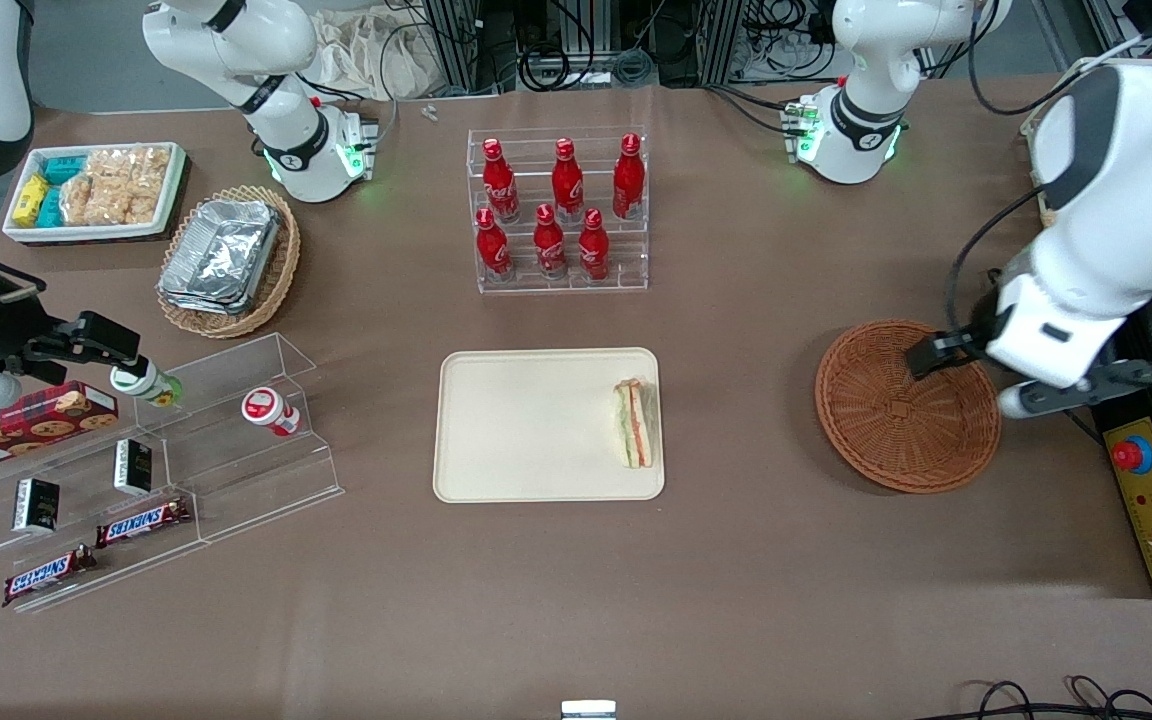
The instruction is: Place sandwich from basket to tray
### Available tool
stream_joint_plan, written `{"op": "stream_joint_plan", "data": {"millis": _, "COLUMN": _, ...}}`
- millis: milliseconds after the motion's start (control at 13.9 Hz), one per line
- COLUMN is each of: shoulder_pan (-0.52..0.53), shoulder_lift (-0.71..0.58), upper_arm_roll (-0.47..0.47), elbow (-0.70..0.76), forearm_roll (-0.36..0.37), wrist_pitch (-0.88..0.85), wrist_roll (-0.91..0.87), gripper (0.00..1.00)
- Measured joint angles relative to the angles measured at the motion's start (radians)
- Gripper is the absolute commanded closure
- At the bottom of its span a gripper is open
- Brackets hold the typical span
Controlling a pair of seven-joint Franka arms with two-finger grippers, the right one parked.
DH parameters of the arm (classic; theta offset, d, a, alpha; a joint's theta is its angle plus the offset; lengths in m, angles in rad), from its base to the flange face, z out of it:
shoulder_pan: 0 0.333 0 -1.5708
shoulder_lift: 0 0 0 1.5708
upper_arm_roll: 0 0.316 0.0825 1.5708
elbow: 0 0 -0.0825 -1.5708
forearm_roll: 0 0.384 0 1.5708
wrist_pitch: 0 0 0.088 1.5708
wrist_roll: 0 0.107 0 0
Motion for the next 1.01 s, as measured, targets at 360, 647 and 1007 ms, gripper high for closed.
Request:
{"op": "stream_joint_plan", "data": {"millis": 360, "shoulder_pan": -0.001, "shoulder_lift": -0.028, "upper_arm_roll": 0.102, "elbow": -0.034, "forearm_roll": -0.024, "wrist_pitch": 0.000, "wrist_roll": 0.169, "gripper": 0.00}}
{"op": "stream_joint_plan", "data": {"millis": 647, "shoulder_pan": 0.002, "shoulder_lift": -0.027, "upper_arm_roll": 0.137, "elbow": -0.019, "forearm_roll": -0.036, "wrist_pitch": -0.017, "wrist_roll": 0.222, "gripper": 0.00}}
{"op": "stream_joint_plan", "data": {"millis": 1007, "shoulder_pan": -0.003, "shoulder_lift": -0.020, "upper_arm_roll": 0.127, "elbow": 0.014, "forearm_roll": -0.039, "wrist_pitch": -0.021, "wrist_roll": 0.204, "gripper": 0.00}}
